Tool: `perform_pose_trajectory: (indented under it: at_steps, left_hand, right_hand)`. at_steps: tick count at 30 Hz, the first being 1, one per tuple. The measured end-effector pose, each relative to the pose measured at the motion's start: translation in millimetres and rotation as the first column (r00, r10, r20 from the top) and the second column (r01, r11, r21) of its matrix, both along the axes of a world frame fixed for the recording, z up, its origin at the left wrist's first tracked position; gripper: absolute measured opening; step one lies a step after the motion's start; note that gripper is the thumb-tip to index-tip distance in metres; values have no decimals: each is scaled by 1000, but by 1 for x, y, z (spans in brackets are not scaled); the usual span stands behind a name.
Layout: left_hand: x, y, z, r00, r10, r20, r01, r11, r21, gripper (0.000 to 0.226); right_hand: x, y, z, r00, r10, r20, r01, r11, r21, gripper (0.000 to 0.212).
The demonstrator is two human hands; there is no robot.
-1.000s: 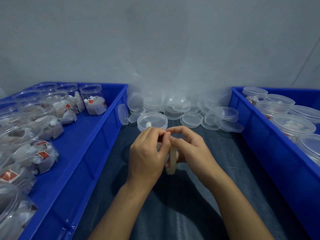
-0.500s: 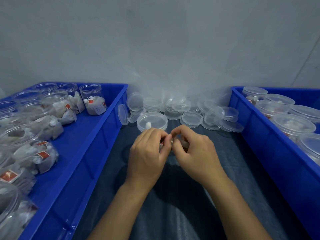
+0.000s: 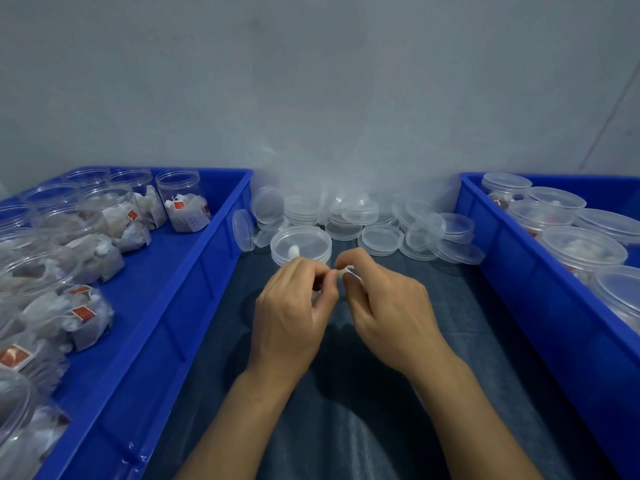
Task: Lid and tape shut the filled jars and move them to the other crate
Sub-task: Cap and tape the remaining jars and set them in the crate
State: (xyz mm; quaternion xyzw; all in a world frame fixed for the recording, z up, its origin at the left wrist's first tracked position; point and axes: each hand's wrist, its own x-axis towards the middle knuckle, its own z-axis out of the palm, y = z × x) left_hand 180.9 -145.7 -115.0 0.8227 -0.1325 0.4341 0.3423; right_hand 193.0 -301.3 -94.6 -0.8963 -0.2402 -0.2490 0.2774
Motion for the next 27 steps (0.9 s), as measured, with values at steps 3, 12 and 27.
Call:
perform_pose_trajectory:
  at_steps: [3, 12, 27]
  left_hand:
    - [1, 2, 0, 1000, -11, 20, 11, 1000, 5, 16]
    - [5, 8, -4, 976, 215, -46, -220, 942, -253, 35]
    - [18, 4, -20, 976, 80, -201, -107, 986, -126, 100]
  right_hand:
    - [0, 1, 0, 1000, -11, 20, 11, 1000, 6, 11]
    - [2, -2, -4, 996, -90, 11, 90, 996, 4, 9]
    - [3, -3, -5, 982, -179, 60, 176, 983, 57, 5]
